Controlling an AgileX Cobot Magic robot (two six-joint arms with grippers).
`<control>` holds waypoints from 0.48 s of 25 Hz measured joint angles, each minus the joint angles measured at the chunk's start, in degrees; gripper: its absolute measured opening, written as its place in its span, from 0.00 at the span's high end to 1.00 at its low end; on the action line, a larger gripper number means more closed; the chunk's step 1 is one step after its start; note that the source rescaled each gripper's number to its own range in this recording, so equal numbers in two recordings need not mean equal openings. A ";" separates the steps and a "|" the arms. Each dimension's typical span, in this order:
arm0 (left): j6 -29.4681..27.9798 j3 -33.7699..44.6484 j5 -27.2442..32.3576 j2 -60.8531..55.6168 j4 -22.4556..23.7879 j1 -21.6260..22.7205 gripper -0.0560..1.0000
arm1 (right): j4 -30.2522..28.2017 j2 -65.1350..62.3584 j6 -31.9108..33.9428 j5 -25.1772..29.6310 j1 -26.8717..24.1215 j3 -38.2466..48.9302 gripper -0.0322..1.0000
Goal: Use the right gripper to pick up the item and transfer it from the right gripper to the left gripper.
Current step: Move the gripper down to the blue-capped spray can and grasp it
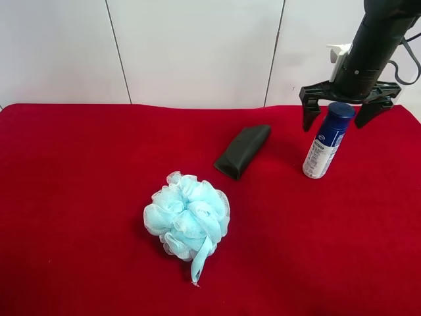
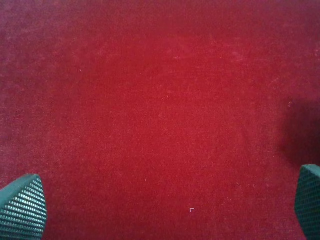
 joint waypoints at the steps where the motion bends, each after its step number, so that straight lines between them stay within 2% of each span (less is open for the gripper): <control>1: 0.00 0.00 0.00 0.00 0.00 0.00 0.00 | -0.14 0.00 0.00 0.00 0.00 0.00 0.00; 4: 0.00 0.00 0.00 0.00 0.00 0.00 0.00 | -0.28 0.00 0.00 0.06 0.00 0.00 0.00; 8: 0.00 0.00 0.00 0.00 0.00 0.00 0.00 | -0.28 0.00 0.00 0.17 0.00 0.00 0.16; 9: 0.00 0.00 0.00 0.00 0.00 0.00 0.00 | -0.28 0.00 0.00 0.21 0.00 0.00 0.24; 11: 0.00 0.00 0.00 0.00 0.00 0.00 0.00 | -0.28 0.05 0.00 0.37 0.00 0.00 0.45; 12: 0.00 0.00 0.00 0.00 0.00 0.00 0.00 | -0.28 0.05 0.00 0.39 0.00 0.00 0.64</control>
